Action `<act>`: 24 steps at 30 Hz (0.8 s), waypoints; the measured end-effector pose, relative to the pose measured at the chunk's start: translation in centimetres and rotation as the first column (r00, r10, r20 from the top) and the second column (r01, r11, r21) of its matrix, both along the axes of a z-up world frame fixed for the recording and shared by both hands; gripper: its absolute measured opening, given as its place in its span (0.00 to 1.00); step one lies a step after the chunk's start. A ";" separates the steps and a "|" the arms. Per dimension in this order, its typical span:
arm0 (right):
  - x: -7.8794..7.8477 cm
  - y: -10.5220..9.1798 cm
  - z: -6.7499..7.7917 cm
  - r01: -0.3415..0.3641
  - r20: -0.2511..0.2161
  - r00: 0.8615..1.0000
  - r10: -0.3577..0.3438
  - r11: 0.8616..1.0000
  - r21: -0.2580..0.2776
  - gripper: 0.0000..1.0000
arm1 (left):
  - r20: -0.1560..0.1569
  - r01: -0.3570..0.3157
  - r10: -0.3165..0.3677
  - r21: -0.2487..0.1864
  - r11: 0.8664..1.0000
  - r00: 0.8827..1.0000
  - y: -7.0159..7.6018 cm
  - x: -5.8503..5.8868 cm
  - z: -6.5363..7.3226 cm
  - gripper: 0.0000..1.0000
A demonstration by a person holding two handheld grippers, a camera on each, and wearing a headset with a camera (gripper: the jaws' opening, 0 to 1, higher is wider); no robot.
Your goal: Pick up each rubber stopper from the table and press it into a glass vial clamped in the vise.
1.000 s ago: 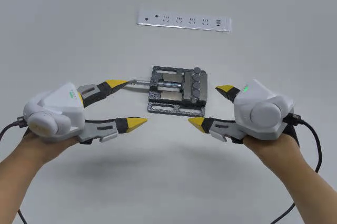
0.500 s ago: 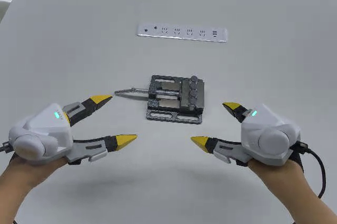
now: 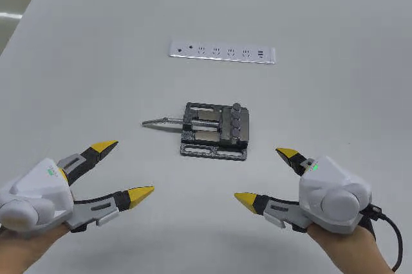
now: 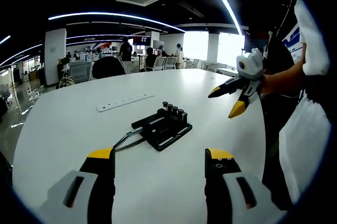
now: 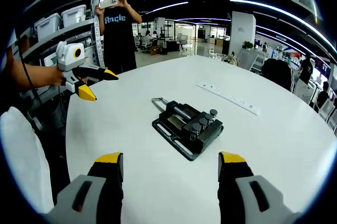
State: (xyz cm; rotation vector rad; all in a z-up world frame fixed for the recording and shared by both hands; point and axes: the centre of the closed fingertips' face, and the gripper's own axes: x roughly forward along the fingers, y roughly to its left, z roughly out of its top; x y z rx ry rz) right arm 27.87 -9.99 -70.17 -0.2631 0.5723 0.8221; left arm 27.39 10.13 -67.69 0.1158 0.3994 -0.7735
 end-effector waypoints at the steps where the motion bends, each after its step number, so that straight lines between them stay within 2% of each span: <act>1: -0.1 0.0 0.1 0.003 0.007 1.000 -0.003 1.000 0.001 0.76 | 0.002 -0.007 0.007 0.001 1.000 1.000 0.1 -0.2 0.1 0.69; 8: -0.8 -0.6 0.4 0.030 0.013 0.999 -0.030 1.000 0.004 0.78 | -0.010 -0.037 0.037 0.012 0.999 0.999 0.7 -1.1 -0.3 0.71; 11: -1.1 -0.9 0.4 0.039 0.014 0.999 -0.039 0.999 0.004 0.79 | -0.011 -0.036 0.036 0.030 0.999 0.999 0.8 -1.5 -0.6 0.71; 24: -1.7 -1.4 0.3 0.053 0.018 0.998 -0.053 0.999 0.002 0.79 | 0.002 -0.050 0.050 0.017 0.999 0.999 1.1 -1.8 -0.3 0.71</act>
